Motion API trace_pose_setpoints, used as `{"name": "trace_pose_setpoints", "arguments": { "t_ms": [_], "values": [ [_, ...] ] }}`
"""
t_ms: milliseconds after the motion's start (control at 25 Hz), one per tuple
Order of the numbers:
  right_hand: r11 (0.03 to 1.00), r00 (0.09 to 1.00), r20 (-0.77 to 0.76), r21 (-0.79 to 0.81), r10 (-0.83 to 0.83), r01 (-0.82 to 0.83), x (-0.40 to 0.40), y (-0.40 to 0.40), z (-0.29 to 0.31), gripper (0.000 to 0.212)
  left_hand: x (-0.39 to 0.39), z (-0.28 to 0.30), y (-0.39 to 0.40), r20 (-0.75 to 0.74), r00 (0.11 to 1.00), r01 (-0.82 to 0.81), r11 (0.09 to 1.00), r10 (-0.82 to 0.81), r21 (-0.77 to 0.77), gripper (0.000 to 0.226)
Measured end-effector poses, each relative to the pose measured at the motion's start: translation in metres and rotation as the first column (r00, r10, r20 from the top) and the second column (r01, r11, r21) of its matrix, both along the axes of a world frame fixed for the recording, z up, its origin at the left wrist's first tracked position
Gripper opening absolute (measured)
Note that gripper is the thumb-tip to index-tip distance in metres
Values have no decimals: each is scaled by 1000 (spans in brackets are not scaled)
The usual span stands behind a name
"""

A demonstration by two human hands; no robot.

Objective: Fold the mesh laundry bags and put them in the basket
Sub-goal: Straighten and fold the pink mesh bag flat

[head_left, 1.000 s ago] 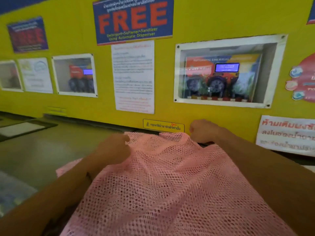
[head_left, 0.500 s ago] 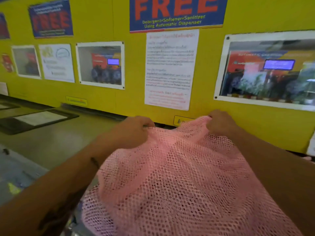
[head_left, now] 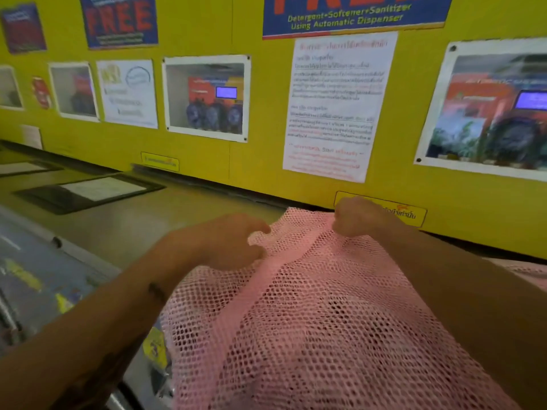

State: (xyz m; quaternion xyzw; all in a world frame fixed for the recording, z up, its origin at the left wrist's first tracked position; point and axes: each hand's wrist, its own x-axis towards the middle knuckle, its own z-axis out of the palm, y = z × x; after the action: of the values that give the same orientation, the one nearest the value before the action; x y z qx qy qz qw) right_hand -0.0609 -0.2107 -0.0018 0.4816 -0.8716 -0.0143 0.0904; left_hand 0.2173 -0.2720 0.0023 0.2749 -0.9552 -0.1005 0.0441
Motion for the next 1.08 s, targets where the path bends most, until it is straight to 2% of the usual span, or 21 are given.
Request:
{"name": "trace_pose_setpoints", "arguments": {
  "t_ms": [40,120,240,360,440,560,640,720,880,1000,1080],
  "values": [
    [1000,1000,17,30,2,-2,3,2,-2,16,-7,-6,5,-70,996,56,998,-54,34,51],
    [999,1000,-14,40,-16,17,4,10,-4,17,-22,-15,14,-99,989,117,989,-108,91,51],
    [991,998,28,119,-57,53,-4,22,-12,23,-40,-25,24,31,992,111,978,-118,175,60],
    [981,994,78,182,-76,61,-14,30,-22,28,-49,-24,31,207,976,41,989,-70,144,70],
    [987,992,87,137,-96,84,-14,33,-19,35,-55,-15,31,151,988,18,994,-34,109,61],
    [993,994,16,50,-108,107,-5,31,-5,37,-70,-7,25,-40,999,31,999,-30,23,46],
    [998,999,-3,-50,-50,49,2,22,3,32,-80,-14,17,-91,996,8,999,-12,-42,49],
    [995,999,50,-99,18,-13,8,6,10,37,-89,-33,11,-61,998,-17,993,10,-113,57],
    [996,988,128,-40,85,-81,9,-35,8,47,-98,-69,-1,-30,998,-60,998,59,-36,66],
    [995,996,57,65,67,-71,7,-59,-5,42,-97,-74,-6,-73,996,-50,998,48,-25,67],
    [995,998,20,79,60,-61,7,-67,-10,33,-96,-75,-6,-85,996,-43,999,40,-30,67]
  ]
}}
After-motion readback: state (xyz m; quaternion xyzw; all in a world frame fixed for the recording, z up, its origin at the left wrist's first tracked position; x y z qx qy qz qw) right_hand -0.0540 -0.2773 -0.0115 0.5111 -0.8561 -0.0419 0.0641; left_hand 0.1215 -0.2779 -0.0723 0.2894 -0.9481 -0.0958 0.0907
